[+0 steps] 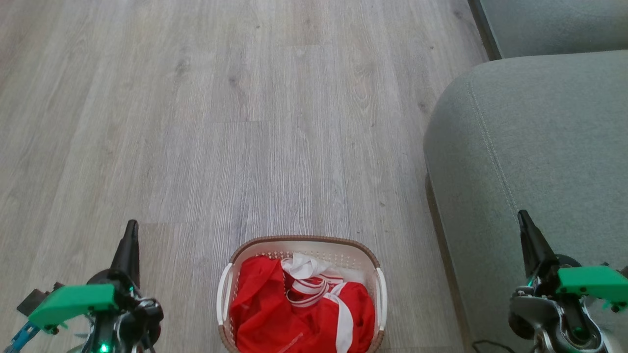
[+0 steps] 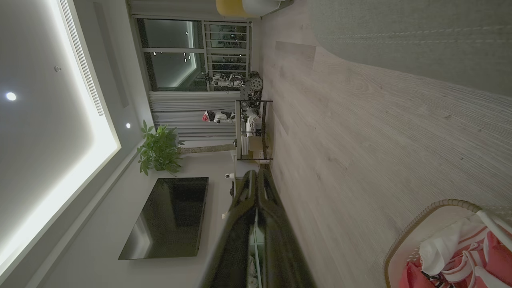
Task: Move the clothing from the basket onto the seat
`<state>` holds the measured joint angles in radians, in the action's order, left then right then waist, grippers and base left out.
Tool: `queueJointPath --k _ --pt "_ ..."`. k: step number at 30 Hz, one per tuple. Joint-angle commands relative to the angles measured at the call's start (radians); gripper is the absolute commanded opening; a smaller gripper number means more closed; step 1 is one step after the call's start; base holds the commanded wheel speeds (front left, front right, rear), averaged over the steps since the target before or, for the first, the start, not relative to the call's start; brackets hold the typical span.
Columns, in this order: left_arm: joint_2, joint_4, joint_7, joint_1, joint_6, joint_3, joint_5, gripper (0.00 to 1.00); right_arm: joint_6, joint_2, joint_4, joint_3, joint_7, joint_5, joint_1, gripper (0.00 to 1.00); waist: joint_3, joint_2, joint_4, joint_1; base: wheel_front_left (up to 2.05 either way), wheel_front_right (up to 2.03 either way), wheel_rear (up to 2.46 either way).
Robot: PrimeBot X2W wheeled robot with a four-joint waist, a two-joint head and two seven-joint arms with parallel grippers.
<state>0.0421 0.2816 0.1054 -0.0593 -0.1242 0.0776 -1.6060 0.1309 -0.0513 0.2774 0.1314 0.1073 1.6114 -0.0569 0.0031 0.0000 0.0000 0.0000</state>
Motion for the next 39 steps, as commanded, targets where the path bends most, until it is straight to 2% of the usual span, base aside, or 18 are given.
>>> queueJointPath --k 1,39 --pt "0.008 -0.037 0.007 -0.049 -0.007 0.036 -0.003 0.0 0.0 0.001 -0.033 -0.018 0.006 -0.002 -0.051 0.0 0.0 0.0 0.0 0.0 0.0 0.0 0.0" --pt "0.008 -0.037 0.007 -0.049 -0.007 0.036 -0.003 0.0 0.0 0.001 -0.033 -0.018 0.006 -0.002 -0.051 0.0 0.0 0.0 0.0 0.0 0.0 0.0 0.0"
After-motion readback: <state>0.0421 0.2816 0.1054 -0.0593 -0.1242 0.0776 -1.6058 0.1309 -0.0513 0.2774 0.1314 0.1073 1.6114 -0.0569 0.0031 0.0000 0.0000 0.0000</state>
